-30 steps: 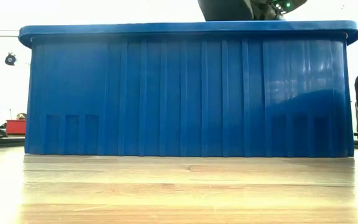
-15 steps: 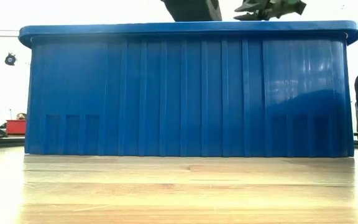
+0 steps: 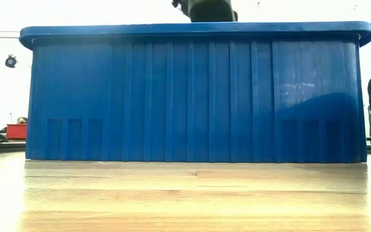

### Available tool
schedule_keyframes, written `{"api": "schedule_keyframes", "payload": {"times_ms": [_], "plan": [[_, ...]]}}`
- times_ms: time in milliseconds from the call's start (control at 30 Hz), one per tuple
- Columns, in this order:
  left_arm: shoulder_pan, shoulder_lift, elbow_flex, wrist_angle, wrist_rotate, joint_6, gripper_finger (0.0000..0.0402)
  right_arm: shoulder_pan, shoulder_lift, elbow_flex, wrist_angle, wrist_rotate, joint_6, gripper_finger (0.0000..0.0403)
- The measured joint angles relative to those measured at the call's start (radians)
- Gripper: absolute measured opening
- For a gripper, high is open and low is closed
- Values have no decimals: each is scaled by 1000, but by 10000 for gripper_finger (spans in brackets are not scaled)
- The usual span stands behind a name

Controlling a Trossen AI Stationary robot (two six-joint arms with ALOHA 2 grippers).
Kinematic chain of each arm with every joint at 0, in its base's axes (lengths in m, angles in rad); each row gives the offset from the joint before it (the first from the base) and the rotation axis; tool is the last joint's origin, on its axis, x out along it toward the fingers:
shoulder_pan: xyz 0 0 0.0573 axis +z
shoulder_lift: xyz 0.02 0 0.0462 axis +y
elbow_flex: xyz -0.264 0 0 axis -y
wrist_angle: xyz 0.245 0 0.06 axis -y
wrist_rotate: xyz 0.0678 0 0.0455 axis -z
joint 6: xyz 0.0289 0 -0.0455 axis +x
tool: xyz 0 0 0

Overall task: Pick and place slides into bin
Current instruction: Put the black slide into the bin

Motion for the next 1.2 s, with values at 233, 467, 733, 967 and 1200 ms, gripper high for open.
{"api": "schedule_keyframes", "payload": {"times_ms": [233,467,733,967,1200], "plan": [[0,59,36,80,-19,4,0,344,88,0,-3,514,-90,246],[0,66,39,86,-42,4,0,384,197,-1,-7,598,-124,242],[-2,59,37,100,-42,30,0,368,262,0,-2,620,-183,217],[-11,59,37,115,-46,92,0,308,291,0,2,709,-183,215],[-25,59,37,200,-58,237,0,255,289,0,2,679,-177,202]]}}
